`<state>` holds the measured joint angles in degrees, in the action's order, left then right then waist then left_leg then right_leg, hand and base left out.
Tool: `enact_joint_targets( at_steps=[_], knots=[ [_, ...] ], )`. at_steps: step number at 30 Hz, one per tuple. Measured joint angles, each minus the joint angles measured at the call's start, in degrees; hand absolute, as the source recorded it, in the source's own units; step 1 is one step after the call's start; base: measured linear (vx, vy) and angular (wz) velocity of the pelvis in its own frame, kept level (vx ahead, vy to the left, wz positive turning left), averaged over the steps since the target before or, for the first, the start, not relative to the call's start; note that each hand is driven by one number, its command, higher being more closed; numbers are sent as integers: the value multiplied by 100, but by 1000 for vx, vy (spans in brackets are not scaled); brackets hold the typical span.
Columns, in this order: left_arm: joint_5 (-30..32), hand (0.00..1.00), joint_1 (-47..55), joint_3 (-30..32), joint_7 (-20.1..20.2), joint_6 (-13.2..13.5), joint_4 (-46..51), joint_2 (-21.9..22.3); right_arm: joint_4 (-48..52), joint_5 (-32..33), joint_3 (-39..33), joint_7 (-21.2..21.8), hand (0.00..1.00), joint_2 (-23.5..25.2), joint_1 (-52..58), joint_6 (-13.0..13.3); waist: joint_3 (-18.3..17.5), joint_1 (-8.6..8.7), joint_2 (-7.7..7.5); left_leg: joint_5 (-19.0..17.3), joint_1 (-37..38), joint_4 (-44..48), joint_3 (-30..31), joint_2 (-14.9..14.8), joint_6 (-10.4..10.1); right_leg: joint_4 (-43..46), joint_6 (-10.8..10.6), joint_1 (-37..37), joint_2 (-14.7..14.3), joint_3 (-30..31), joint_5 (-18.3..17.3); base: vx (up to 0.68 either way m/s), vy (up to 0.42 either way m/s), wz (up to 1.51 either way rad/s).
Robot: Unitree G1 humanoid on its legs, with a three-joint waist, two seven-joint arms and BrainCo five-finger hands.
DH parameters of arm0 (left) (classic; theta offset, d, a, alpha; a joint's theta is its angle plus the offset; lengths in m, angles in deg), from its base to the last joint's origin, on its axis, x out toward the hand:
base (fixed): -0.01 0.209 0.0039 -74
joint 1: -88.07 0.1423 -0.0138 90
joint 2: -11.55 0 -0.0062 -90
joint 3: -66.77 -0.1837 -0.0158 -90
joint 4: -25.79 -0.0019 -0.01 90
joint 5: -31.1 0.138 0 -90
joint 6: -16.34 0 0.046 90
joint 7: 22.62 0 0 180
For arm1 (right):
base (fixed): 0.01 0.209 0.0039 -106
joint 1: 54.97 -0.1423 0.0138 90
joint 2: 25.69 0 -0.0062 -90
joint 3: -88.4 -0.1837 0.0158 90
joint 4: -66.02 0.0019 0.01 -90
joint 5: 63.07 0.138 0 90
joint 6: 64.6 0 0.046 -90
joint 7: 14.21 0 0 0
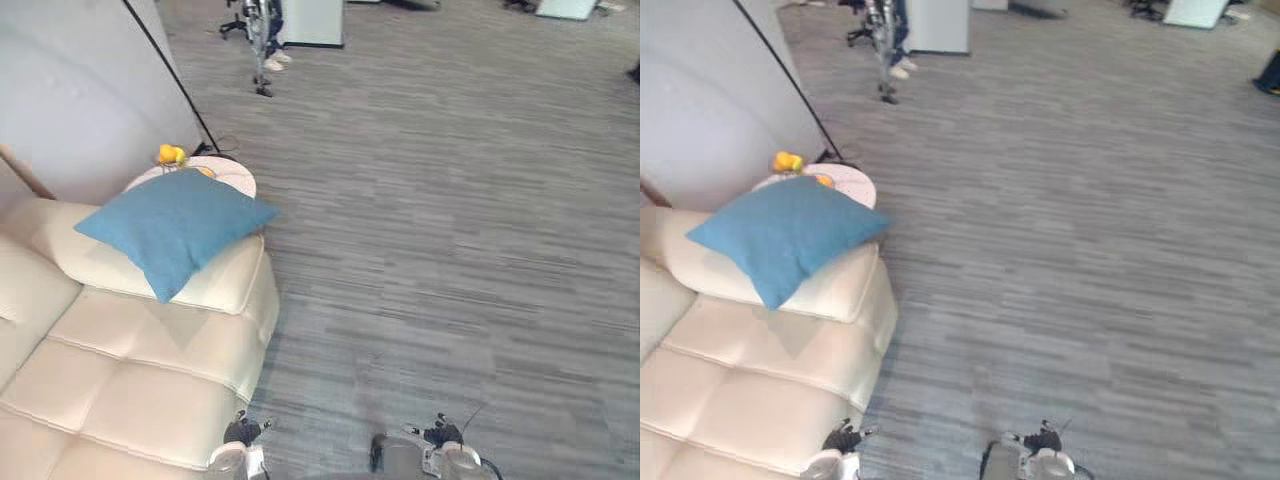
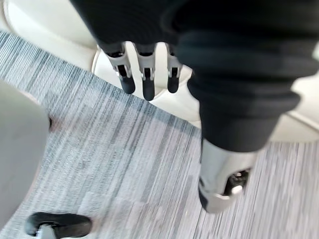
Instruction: Pick up cushions and gather them together orderly.
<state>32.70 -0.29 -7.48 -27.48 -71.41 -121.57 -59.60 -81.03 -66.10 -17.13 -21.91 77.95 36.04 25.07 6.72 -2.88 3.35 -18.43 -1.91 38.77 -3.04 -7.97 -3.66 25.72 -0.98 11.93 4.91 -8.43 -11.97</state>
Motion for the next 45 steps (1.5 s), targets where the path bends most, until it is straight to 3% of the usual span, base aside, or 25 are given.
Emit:
enact_joint_targets(
  at_steps=[2,4,8,9,10,11,13,14,16,18,19,20,22,25,28,29,30,31,33,35,37,39,43,45],
  knots=[
    [-6,0,2,95,-1,9,111,9,-10,102,6,-42,0,-2,11,-17,55,-82,14,436,-560,1319,-313,-464,43,-144,130,-483,-68,-234,-233,346,-195,57],
    [-8,0,5,59,5,9,178,-46,-13,195,19,-51,0,20,69,-12,86,-77,-42,298,-845,1632,-681,-663,67,-385,182,-1013,-45,-474,-436,338,-149,60],
    [-13,0,58,5,6,91,292,-55,-18,197,2,-47,0,81,75,-19,102,-108,-101,219,-1333,30,-1498,-418,141,-942,17,-1582,66,-694,-434,323,21,28],
    [-13,0,45,9,5,98,283,-56,-19,195,1,-48,0,111,66,-20,116,-125,-116,533,-1321,-1010,-1806,-228,219,-1084,-87,-1718,128,-731,-475,391,129,11],
    [-18,0,33,11,7,109,272,-79,-37,193,-6,-50,0,129,54,-20,137,-152,-148,964,-1290,-1311,-1886,-127,395,-1158,-165,-1813,171,-728,-509,487,163,3],
    [-14,0,18,1,12,116,230,-152,-95,191,1,-47,0,170,27,-22,125,-206,-293,985,-1065,-1555,-2080,41,436,-1320,-252,-1965,257,-665,-466,341,97,-3],
    [-11,0,12,12,18,111,144,-261,-156,185,4,4,0,307,-58,-7,80,-226,-418,882,-916,-1752,-2130,206,589,-1817,-309,-2152,288,-604,21,447,150,-3],
    [-9,0,10,18,23,106,124,-280,-197,181,2,11,0,316,-79,-6,75,-239,-427,857,-882,-1772,-2100,258,630,-1759,-335,-2160,321,-591,81,453,191,20],
    [-8,0,7,-7,51,83,6,-329,-273,104,-25,28,0,283,-22,-11,84,-242,-430,785,-479,-2044,-1980,470,719,-626,-433,-1944,530,-489,136,354,154,44],
    [-17,0,17,-140,50,32,-95,-401,-217,66,-25,46,0,248,-2,19,102,-189,-426,724,-74,-2323,-1756,584,696,975,-878,-1410,735,-374,352,307,91,62],
    [-7,0,15,-244,59,-2,-141,-455,-221,64,-17,49,0,231,8,46,120,-137,-423,686,160,-2411,-1532,655,686,1965,-891,-1077,814,-276,300,323,42,90],
    [-12,0,25,-270,56,-14,-175,-469,-210,64,-5,57,0,212,7,56,126,-110,-435,631,437,-2502,-1378,664,686,2513,-814,-853,822,-264,143,359,14,83],
    [-6,0,27,-304,54,-14,-176,-458,-159,61,1,60,0,208,15,60,131,-102,-439,629,868,-2779,-1218,658,688,2638,-567,-517,819,-379,-119,240,-29,58],
    [42,0,0,-325,51,-13,-176,-437,7,63,-3,56,0,210,52,90,129,-40,-416,363,1015,-2768,-815,524,569,1450,-412,49,563,-218,-225,182,-127,65],
    [64,0,-6,-319,44,-10,-171,-433,-8,63,-1,50,0,193,72,75,125,-40,-411,136,1015,-2575,-389,367,261,-62,-298,182,25,677,109,311,-299,78],
    [69,0,-9,-315,35,-6,-169,-476,-8,76,-10,49,0,224,165,74,98,-37,-516,-5,1018,-2476,-119,436,90,-604,-286,146,-48,1109,646,289,-277,91],
    [68,0,-45,-315,10,-17,-207,-420,5,117,-52,59,0,225,165,86,111,-18,-458,-84,1037,-2405,26,390,18,-444,-269,90,-72,1075,761,440,-367,101],
    [71,0,-28,-319,11,-3,-202,-270,-5,77,-74,45,0,129,131,74,49,-38,-284,-60,1028,-2451,121,228,-27,-302,-156,102,-147,830,602,294,-230,66],
    [78,0,-25,-313,7,9,-169,-146,-9,70,-61,57,0,15,119,52,52,-46,-105,11,1004,-2469,371,42,-145,-68,-24,82,-171,438,240,329,-256,81],
    [80,0,-37,-312,10,7,-169,-139,-13,79,-66,53,0,8,127,51,55,-34,-85,82,911,-2260,442,-155,-264,-27,105,-115,-177,53,56,312,-285,94],
    [95,0,-132,-315,14,5,-128,-130,-23,87,-67,48,0,40,139,28,99,1,-142,193,518,-1463,339,-294,-383,-154,170,-412,-164,-276,14,219,-243,91],
    [102,0,-157,-336,13,36,62,-98,-16,92,-64,38,0,128,139,4,178,-27,-294,289,143,-808,-368,-567,-334,-426,194,-736,-64,-550,11,112,-157,68],
    [104,0,-194,-397,11,30,97,18,2,147,-80,37,0,124,163,-13,150,-15,-265,487,-29,-1373,-1679,-713,-162,-613,108,-925,127,-852,37,36,27,49],
    [105,0,-189,-449,5,23,81,5,20,188,-71,35,0,131,155,-11,92,-2,-320,517,53,-1806,-1685,-517,-208,-866,-68,-945,177,-868,138,20,125,40]
  ],
)
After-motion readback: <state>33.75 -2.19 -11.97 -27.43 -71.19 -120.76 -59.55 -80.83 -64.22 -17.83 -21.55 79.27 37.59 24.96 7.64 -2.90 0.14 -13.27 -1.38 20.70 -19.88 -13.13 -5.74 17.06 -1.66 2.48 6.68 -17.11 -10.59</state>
